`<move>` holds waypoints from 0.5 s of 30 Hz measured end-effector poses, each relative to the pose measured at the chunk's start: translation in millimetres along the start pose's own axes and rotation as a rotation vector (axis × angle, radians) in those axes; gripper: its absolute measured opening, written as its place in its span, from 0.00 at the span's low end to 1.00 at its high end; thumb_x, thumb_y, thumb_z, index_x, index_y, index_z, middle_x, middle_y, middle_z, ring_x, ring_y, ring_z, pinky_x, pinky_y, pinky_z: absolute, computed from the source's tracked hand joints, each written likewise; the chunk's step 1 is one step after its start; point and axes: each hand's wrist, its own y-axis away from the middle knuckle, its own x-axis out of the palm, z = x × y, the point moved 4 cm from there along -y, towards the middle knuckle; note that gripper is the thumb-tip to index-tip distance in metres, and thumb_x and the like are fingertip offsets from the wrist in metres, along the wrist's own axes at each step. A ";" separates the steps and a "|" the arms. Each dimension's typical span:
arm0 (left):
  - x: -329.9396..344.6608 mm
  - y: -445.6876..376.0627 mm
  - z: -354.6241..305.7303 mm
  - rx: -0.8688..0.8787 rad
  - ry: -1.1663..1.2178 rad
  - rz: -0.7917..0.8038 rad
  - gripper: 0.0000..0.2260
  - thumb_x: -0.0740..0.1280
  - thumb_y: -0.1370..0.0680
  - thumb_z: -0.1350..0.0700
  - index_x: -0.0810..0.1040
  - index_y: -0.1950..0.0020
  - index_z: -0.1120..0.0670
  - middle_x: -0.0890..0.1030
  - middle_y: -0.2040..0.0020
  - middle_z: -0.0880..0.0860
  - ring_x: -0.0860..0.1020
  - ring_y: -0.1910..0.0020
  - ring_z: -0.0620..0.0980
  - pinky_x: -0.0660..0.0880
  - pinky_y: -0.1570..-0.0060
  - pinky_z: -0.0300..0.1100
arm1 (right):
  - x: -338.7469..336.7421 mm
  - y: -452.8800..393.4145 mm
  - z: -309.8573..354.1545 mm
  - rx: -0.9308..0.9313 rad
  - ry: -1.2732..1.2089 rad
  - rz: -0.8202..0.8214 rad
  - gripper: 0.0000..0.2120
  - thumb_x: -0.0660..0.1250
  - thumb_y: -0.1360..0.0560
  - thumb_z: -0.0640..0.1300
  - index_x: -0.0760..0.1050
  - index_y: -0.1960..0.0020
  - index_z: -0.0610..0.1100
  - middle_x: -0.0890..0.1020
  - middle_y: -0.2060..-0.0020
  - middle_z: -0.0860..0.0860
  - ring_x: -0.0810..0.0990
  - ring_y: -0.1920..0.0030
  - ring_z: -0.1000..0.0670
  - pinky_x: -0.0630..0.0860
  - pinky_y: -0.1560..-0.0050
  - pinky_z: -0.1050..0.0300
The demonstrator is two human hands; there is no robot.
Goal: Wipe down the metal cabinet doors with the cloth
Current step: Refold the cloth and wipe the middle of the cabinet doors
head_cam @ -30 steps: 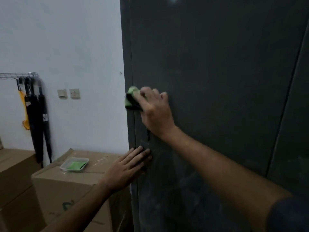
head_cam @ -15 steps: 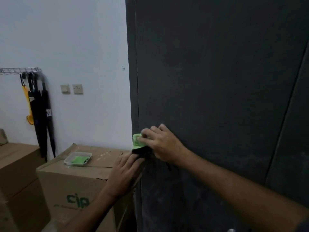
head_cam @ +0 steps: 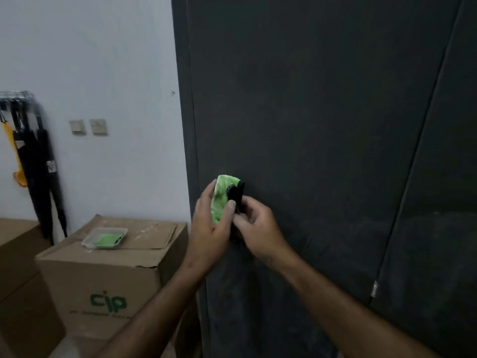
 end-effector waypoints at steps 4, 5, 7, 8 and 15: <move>-13.1 -3.6 13.7 0.255 -0.240 -0.011 0.20 0.65 0.19 0.58 0.74 0.26 0.54 0.77 0.36 0.53 0.76 0.37 0.46 0.75 0.36 0.44 | -51.9 9.9 -0.6 -0.153 0.339 -0.131 0.15 0.68 0.24 0.33 0.82 0.39 0.41 0.82 0.44 0.50 0.83 0.47 0.52 0.77 0.49 0.66; -18.8 -5.4 19.6 0.337 -0.328 -0.018 0.20 0.65 0.20 0.60 0.75 0.27 0.55 0.76 0.37 0.55 0.76 0.39 0.51 0.76 0.38 0.47 | -70.7 14.4 -2.3 -0.181 0.384 -0.249 0.14 0.68 0.24 0.33 0.82 0.41 0.42 0.82 0.46 0.51 0.82 0.51 0.52 0.77 0.53 0.65; -30.5 -16.0 29.0 0.519 -0.552 -0.058 0.20 0.66 0.20 0.60 0.74 0.28 0.54 0.77 0.38 0.59 0.76 0.43 0.60 0.75 0.42 0.55 | -111.9 27.4 -8.2 -0.258 0.472 -0.477 0.11 0.68 0.25 0.35 0.83 0.45 0.45 0.81 0.50 0.52 0.82 0.55 0.52 0.79 0.57 0.57; -35.3 -24.7 32.9 0.578 -0.650 -0.093 0.19 0.67 0.19 0.58 0.74 0.28 0.53 0.77 0.38 0.60 0.75 0.44 0.62 0.73 0.43 0.57 | -131.7 36.6 -13.0 -0.282 0.523 -0.576 0.11 0.68 0.26 0.37 0.82 0.46 0.46 0.80 0.50 0.53 0.81 0.54 0.51 0.81 0.55 0.52; -7.6 2.7 93.3 0.815 -0.896 0.064 0.24 0.65 0.21 0.51 0.69 0.24 0.46 0.70 0.34 0.58 0.71 0.42 0.62 0.68 0.46 0.54 | -202.0 103.5 -62.9 -0.036 0.768 -1.026 0.19 0.67 0.22 0.43 0.75 0.32 0.41 0.70 0.33 0.42 0.69 0.35 0.39 0.64 0.33 0.54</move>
